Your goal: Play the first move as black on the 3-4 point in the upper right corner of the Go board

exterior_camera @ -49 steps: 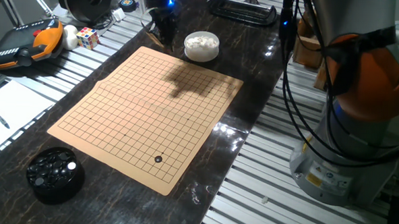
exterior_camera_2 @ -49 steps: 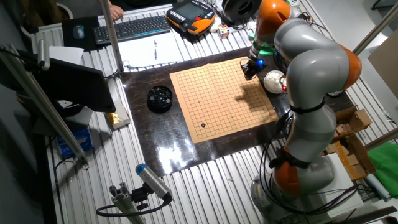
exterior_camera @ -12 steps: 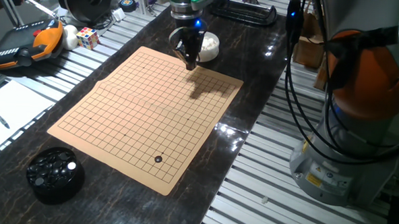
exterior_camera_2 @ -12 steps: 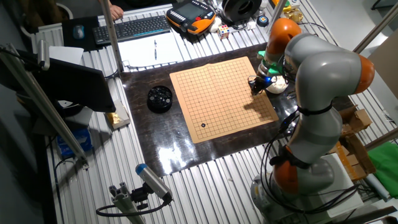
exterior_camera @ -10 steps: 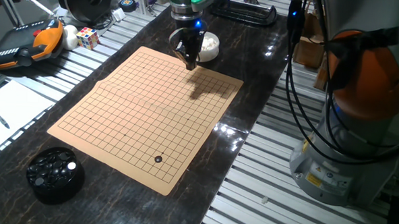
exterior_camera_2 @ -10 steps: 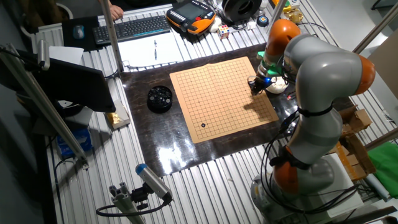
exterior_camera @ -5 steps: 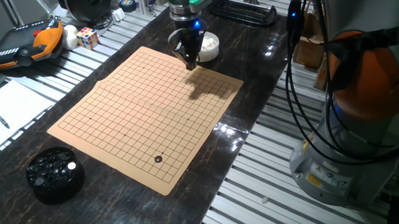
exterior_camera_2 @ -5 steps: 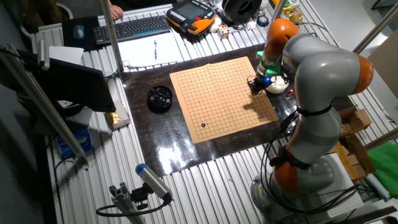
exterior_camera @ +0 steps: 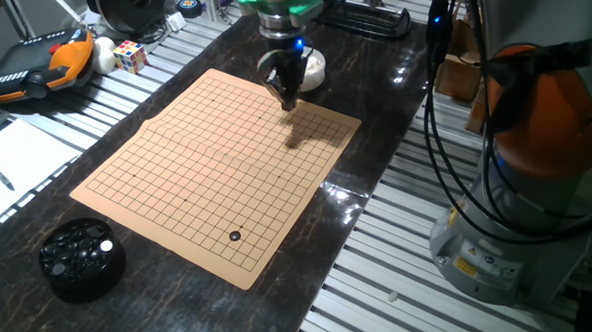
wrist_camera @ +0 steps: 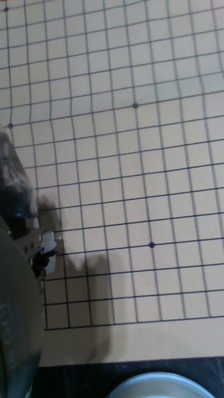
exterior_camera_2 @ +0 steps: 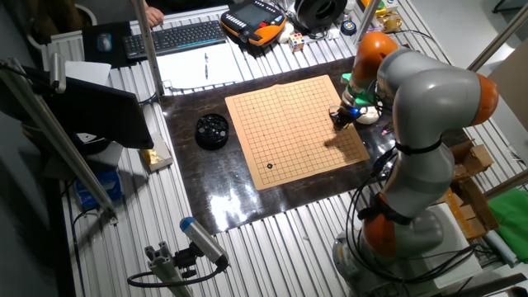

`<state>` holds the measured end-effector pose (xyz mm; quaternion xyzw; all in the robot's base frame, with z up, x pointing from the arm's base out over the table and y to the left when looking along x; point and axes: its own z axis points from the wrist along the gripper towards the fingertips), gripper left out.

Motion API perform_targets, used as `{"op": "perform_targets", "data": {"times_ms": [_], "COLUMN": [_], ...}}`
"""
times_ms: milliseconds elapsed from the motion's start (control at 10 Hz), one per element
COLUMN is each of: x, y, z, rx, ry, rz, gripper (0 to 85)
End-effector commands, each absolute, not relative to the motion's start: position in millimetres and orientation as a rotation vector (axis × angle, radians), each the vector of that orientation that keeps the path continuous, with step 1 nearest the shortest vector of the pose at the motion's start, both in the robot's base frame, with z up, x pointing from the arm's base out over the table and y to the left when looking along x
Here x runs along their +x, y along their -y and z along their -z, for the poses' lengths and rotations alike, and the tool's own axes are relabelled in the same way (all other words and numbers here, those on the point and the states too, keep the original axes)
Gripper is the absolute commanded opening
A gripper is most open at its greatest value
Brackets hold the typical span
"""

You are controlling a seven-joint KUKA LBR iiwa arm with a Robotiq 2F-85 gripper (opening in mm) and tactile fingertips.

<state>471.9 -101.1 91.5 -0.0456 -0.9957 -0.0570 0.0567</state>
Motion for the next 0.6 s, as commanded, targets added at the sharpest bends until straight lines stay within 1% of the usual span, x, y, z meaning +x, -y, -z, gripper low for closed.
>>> {"op": "perform_targets", "data": {"times_ms": [0, 200, 400, 500], "x": [470.0, 461.3, 457.8, 455.9], "y": [102.5, 111.7, 112.9, 112.5], "z": [-88.6, -74.0, -68.8, -67.6], "rx": [-0.128, -0.099, -0.096, -0.093], "ry": [3.018, 3.024, 3.023, 3.029], "rz": [0.175, 0.203, 0.222, 0.202], "gripper": [1.7, 1.7, 1.7, 1.7]}}
